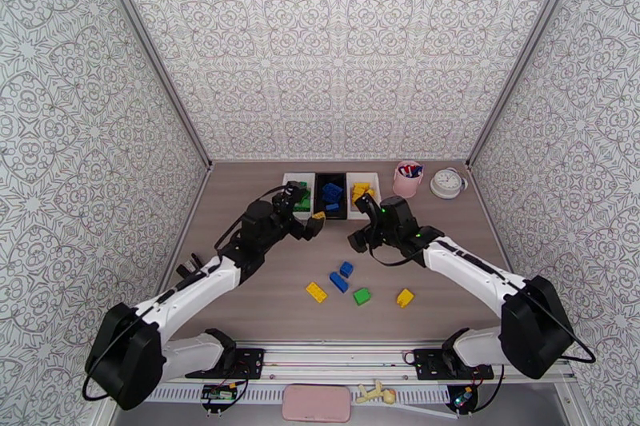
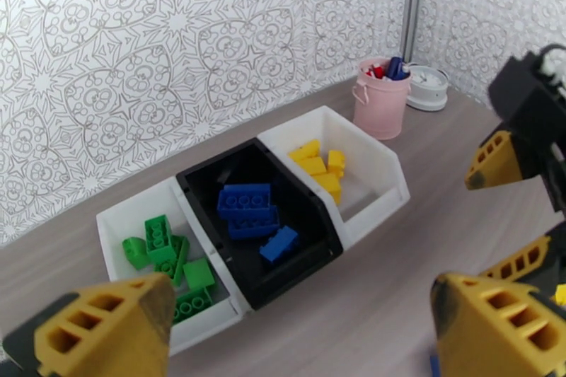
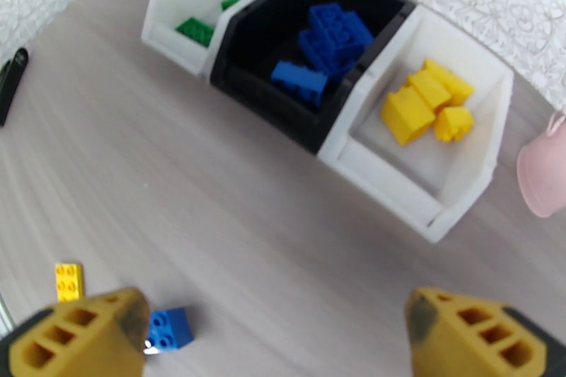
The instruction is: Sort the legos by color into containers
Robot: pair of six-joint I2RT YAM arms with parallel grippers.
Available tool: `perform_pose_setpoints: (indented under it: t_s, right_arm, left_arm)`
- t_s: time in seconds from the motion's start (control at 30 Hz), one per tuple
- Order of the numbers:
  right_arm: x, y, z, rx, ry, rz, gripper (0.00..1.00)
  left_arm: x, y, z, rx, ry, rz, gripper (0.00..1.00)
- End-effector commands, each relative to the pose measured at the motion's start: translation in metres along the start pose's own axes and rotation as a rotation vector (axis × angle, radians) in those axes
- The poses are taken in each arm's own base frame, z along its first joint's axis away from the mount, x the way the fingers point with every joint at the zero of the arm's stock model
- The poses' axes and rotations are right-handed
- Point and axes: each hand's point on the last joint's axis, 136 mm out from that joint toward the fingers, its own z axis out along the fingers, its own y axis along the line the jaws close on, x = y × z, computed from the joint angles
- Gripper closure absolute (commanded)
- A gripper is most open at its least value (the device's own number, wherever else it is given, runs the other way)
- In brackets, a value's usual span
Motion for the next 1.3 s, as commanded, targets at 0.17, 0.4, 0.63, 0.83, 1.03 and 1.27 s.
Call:
perform_pose_setpoints:
  t_s: [0.17,0.4,0.63,0.83,1.03,1.27]
  right_arm:
    - [0.040,0.035,0.012,-0.100,0.203,-0.098,0.00]
    - [0.044,0.062,0.027,-0.160,0.256,-0.117,0.00]
    - [0.056,0.076,0.042,-0.185,0.321,-0.135,0.01]
    - [0.069,0.081,0.050,-0.217,0.384,-0.142,0.12]
    - [0.078,0.085,0.057,-0.242,0.421,-0.136,0.23]
    - [0.079,0.080,0.060,-0.213,0.425,-0.140,0.44]
  left_arm:
    - [0.059,-0.048,-0.049,0.215,0.124,0.128,0.00]
    - [0.077,-0.078,-0.068,0.368,0.071,0.217,0.00]
    - [0.085,-0.081,-0.067,0.379,0.070,0.263,0.00]
    - [0.091,-0.083,-0.065,0.397,0.092,0.264,0.00]
    - [0.094,-0.084,-0.063,0.406,0.104,0.264,0.00]
    - [0.094,-0.086,-0.063,0.418,0.105,0.263,0.00]
